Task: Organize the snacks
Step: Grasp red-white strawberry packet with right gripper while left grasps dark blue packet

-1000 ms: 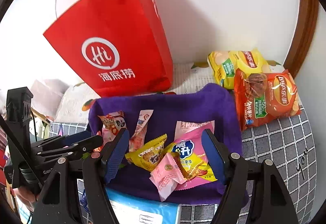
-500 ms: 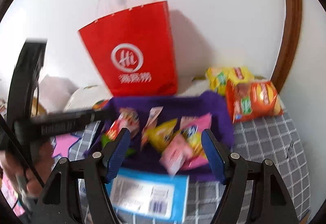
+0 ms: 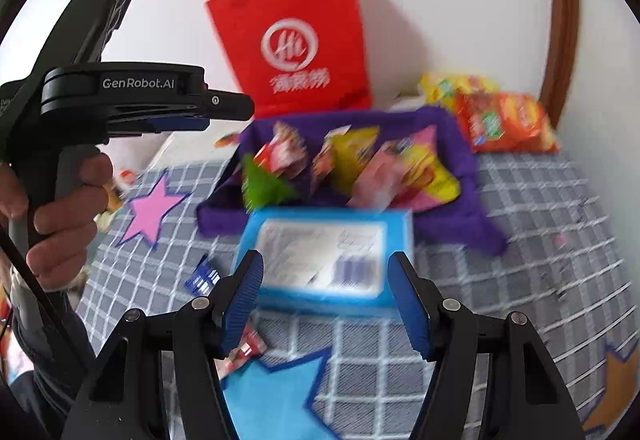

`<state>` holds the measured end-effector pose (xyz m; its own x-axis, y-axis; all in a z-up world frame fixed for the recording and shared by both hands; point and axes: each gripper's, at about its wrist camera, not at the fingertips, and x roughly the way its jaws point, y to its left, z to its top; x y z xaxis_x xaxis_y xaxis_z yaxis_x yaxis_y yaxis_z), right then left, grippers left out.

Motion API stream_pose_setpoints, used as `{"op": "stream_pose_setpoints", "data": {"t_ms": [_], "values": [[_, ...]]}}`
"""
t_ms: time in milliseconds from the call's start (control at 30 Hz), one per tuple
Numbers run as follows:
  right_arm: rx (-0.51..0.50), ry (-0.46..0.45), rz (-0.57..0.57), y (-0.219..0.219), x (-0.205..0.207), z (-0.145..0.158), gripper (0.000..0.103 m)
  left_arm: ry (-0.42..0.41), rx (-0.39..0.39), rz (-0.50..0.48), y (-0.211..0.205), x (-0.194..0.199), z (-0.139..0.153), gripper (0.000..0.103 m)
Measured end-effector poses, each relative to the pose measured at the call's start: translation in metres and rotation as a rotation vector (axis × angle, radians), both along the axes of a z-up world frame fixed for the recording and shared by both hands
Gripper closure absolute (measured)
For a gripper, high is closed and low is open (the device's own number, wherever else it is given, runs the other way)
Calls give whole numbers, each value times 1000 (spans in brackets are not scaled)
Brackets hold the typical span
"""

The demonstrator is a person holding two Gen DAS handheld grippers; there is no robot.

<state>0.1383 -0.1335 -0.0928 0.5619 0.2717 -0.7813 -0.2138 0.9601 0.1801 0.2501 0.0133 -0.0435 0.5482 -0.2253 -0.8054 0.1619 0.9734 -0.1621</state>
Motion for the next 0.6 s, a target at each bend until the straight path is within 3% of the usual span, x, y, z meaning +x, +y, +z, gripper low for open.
{"op": "stream_pose_setpoints", "data": {"t_ms": [133, 267, 467, 600], "values": [[21, 36, 85, 25, -14, -23, 37, 15, 40, 31, 25, -24, -13, 45], [64, 94, 245, 57, -25, -48, 35, 30, 50, 69, 52, -45, -26, 45], [-31, 60, 354, 90, -37, -70, 23, 54, 38, 106, 83, -67, -42, 45], [-163, 59, 396, 105, -38, -89, 19, 64, 40, 108, 92, -75, -50, 45]]}}
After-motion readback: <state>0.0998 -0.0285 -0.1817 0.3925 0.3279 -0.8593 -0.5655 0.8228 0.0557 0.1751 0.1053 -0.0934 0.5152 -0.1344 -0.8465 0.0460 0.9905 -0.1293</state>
